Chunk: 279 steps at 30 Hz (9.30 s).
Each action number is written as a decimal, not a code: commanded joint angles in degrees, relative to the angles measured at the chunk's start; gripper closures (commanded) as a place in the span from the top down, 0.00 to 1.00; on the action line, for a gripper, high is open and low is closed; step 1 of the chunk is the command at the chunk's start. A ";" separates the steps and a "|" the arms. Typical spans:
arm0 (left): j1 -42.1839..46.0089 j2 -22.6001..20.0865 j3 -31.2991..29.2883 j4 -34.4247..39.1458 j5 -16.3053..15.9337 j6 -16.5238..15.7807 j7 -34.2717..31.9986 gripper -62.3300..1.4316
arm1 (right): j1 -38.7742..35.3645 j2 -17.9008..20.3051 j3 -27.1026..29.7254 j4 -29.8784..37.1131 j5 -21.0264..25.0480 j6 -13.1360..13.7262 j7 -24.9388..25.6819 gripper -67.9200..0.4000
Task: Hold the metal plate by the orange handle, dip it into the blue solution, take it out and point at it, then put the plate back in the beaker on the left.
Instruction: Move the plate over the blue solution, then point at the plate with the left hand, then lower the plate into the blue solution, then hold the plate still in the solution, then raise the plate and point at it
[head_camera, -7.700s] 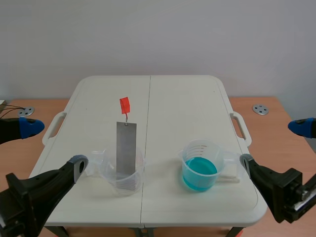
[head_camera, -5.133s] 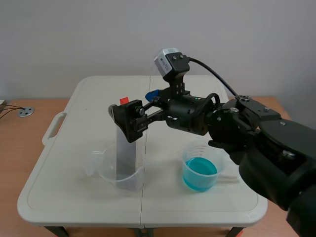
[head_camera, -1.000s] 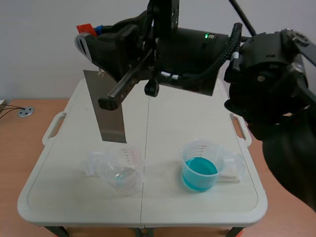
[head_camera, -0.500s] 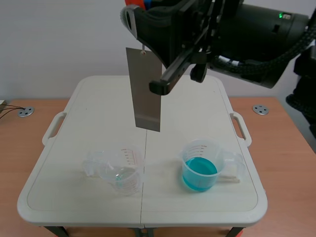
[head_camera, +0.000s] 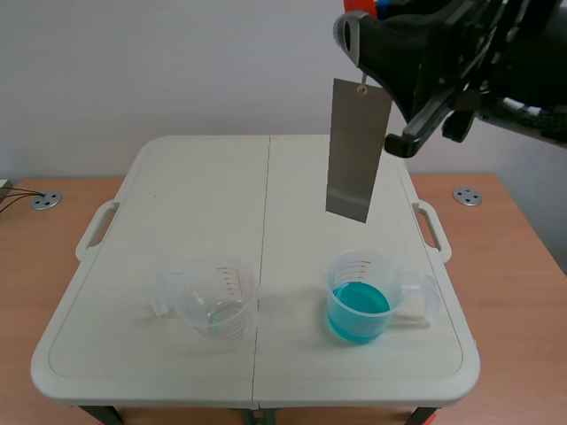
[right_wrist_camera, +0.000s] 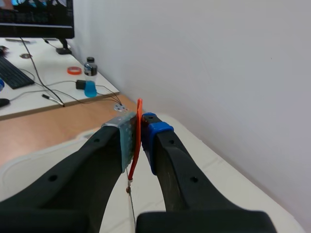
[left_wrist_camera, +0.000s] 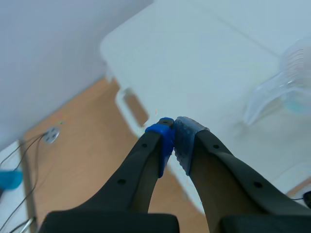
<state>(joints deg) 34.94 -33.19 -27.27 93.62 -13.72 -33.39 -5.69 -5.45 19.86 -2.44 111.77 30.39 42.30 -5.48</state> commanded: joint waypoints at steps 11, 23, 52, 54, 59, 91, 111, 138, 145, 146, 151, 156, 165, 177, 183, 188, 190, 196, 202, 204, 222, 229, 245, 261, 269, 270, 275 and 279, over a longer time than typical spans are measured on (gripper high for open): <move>-15.96 0.24 19.04 -0.20 0.00 -6.01 3.93 0.06 | -3.34 0.79 3.28 1.05 1.05 0.42 1.64 0.02; -30.86 7.08 34.58 -6.69 8.26 -6.49 7.28 0.06 | -3.63 0.79 3.28 1.05 1.03 0.42 1.55 0.02; -48.78 16.92 53.72 -20.68 13.16 -6.49 7.26 0.06 | -3.61 0.79 3.28 1.05 0.81 0.42 0.72 0.02; -48.92 17.18 53.72 -20.68 13.16 -6.49 7.26 0.06 | -3.58 0.79 3.28 1.05 0.81 0.42 0.48 0.02; -48.94 17.27 53.72 -20.68 13.16 -6.49 7.26 0.06 | -3.58 0.79 3.28 1.05 0.81 0.42 0.46 0.02; -12.68 -1.11 17.49 -7.28 4.24 15.50 -5.44 0.06 | -3.58 0.79 3.28 1.05 0.83 0.42 -1.03 0.02; 13.77 2.51 12.11 -21.75 4.52 19.69 -5.03 0.06 | -3.61 0.76 3.13 0.90 0.85 0.42 -4.42 0.02; 6.25 8.24 29.53 -39.45 10.36 19.04 -4.81 0.06 | -3.56 0.74 -2.32 -13.18 0.87 0.42 -2.73 0.02; 5.84 8.24 29.53 -40.48 10.36 19.04 -4.81 0.06 | -3.23 0.76 -3.98 -16.85 0.83 0.42 -2.51 0.02; 5.84 8.24 29.53 -40.48 10.36 19.04 -4.81 0.06 | -3.23 0.76 -4.02 -17.14 0.79 0.42 -2.54 0.02; 5.84 8.26 29.53 -40.48 10.34 19.04 -4.81 0.06 | -3.23 0.74 -4.07 -18.27 0.09 0.42 -2.54 0.02; 5.84 8.26 29.53 -40.48 10.34 19.04 -4.81 0.06 | -3.08 0.76 -4.07 -19.43 -0.70 0.42 -2.54 0.02; 5.84 8.26 29.53 -40.48 10.34 19.04 -4.81 0.06 | -3.10 0.76 -4.07 -19.69 -4.44 0.42 -2.54 0.02; 5.84 8.26 29.53 -40.48 10.34 19.04 -4.81 0.06 | -3.10 0.76 -4.07 -19.69 -9.84 0.42 -2.54 0.02; 5.84 8.26 29.53 -40.48 10.34 19.04 -4.79 0.06 | -3.10 0.76 -4.07 -19.69 -9.90 0.42 -2.54 0.02; 5.84 8.26 29.53 -40.48 10.34 19.04 -4.81 0.06 | -3.10 0.76 -4.07 -19.69 -9.88 0.42 -2.49 0.02; 5.84 8.26 29.53 -40.48 10.34 19.04 -4.81 0.06 | -3.10 0.76 -4.07 -19.69 -9.88 0.42 -2.49 0.02; 5.84 8.26 29.53 -40.48 10.34 19.04 -4.81 0.06 | -3.10 0.76 -4.07 -19.69 -9.88 0.42 -1.99 0.02; 5.84 8.26 29.53 -40.48 10.34 19.04 -4.81 0.06 | -3.10 0.76 -4.07 -19.69 -9.88 0.42 -1.66 0.02; 5.84 8.26 29.53 -40.48 10.34 19.04 -4.81 0.06 | -3.10 0.76 -4.07 -19.69 -9.88 0.42 -1.66 0.02; 5.84 8.26 29.53 -40.48 10.34 19.04 -4.81 0.06 | -3.10 0.76 -4.07 -19.69 -9.88 0.42 -1.66 0.02; 5.84 8.26 29.53 -40.48 10.34 19.04 -4.81 0.06 | -3.10 0.76 -4.04 -19.69 -9.88 0.42 -1.66 0.02; 5.84 8.26 29.53 -40.48 10.34 19.04 -4.83 0.06 | -3.10 0.76 -4.04 -19.69 -9.86 0.42 -1.66 0.02; 5.81 8.41 29.51 -40.48 10.34 19.04 -4.85 0.06 | -3.10 0.79 -0.85 -16.76 -9.14 0.42 2.47 0.02; 5.81 8.41 29.51 -40.48 10.34 19.04 -5.05 0.06 | -3.13 0.79 -0.11 -10.84 -9.16 0.42 2.19 0.02; 5.81 8.41 29.51 -40.48 10.34 19.04 -5.05 0.06 | -3.13 0.79 -0.07 -10.19 -9.14 0.42 2.19 0.02; 5.79 8.39 29.42 -40.41 10.34 19.06 -5.07 0.06 | -3.13 0.79 0.57 -7.21 -9.16 0.42 1.70 0.02; 5.62 8.39 27.58 -40.11 10.34 19.06 -5.62 0.06 | -3.13 0.79 0.61 -5.16 -9.14 0.42 1.38 0.02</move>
<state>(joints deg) 40.42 -24.60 1.61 52.49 -3.05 -14.17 -10.63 -9.26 20.47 -2.48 105.30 20.34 42.30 -4.56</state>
